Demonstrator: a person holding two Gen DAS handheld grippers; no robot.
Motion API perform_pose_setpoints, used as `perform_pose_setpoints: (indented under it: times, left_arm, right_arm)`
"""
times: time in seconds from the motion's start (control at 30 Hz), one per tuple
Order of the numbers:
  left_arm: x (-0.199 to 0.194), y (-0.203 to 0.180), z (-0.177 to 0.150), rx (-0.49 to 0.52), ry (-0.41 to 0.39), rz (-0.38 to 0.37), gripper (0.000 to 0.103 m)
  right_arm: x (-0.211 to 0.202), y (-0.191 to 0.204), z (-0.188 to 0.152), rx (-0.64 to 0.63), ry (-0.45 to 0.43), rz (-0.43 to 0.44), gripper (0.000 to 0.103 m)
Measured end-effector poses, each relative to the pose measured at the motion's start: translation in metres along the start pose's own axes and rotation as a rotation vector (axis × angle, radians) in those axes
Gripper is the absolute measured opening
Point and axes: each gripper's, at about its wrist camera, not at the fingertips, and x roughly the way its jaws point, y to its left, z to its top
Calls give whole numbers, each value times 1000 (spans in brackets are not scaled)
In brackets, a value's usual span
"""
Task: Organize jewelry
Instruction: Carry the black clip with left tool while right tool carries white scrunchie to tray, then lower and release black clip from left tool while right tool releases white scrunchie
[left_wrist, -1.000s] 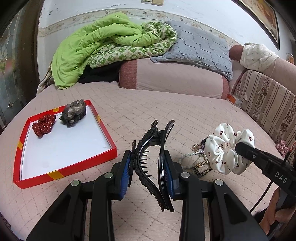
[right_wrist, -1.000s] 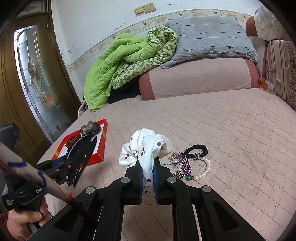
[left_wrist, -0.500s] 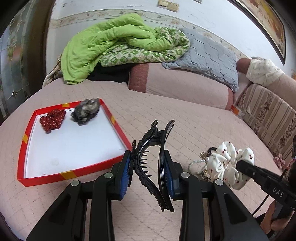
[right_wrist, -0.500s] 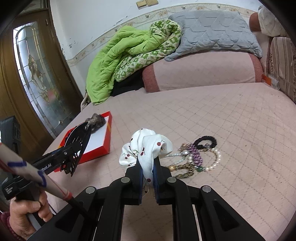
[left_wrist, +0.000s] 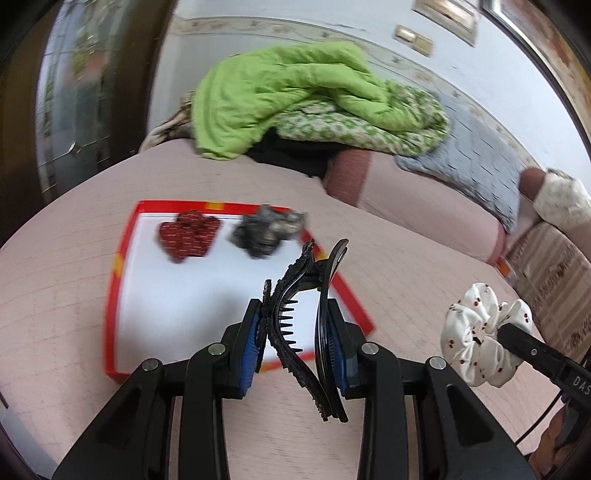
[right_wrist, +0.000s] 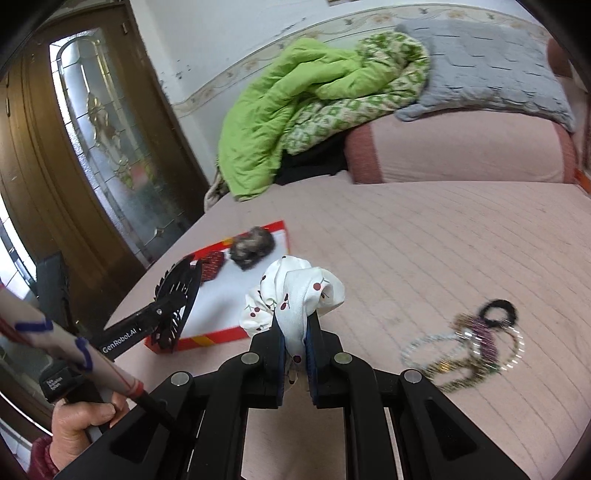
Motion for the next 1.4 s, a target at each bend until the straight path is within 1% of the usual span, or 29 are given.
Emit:
perform_pose_setpoints:
  times: [0.1, 0.27, 0.43, 0.57, 0.73, 0.87, 1.0, 1.13, 1.23, 1.4]
  left_arm:
    - [3, 21, 7, -26, 1, 26, 32]
    - [14, 44, 17, -52, 14, 55, 32]
    - [37, 56, 27, -67, 65, 64, 32]
    - [57, 59, 34, -65, 107, 69, 32]
    - [85, 67, 41, -87, 185, 70, 32]
    - [104, 66, 46, -72, 233, 80, 32]
    - [117, 67, 53, -64, 252, 99, 32]
    - [129, 79, 58, -88, 273, 121, 32]
    - [137, 86, 60, -106, 290, 117, 32]
    - [142, 90, 63, -109, 287, 125, 32]
  right_arm:
    - [17, 14, 6, -6, 22, 24, 11]
    - [46, 31, 11, -12, 63, 53, 11]
    - [79, 41, 21, -19, 102, 35, 12]
    - [106, 43, 32, -9, 140, 28, 13]
    - [140, 46, 43, -15, 177, 7, 13]
    - [165, 46, 49, -14, 210, -8, 13]
    - [189, 45, 55, -12, 235, -24, 13]
    - [205, 45, 61, -17, 245, -32, 13]
    - [217, 44, 64, -15, 251, -35, 13]
    - [238, 41, 69, 8, 265, -37, 13]
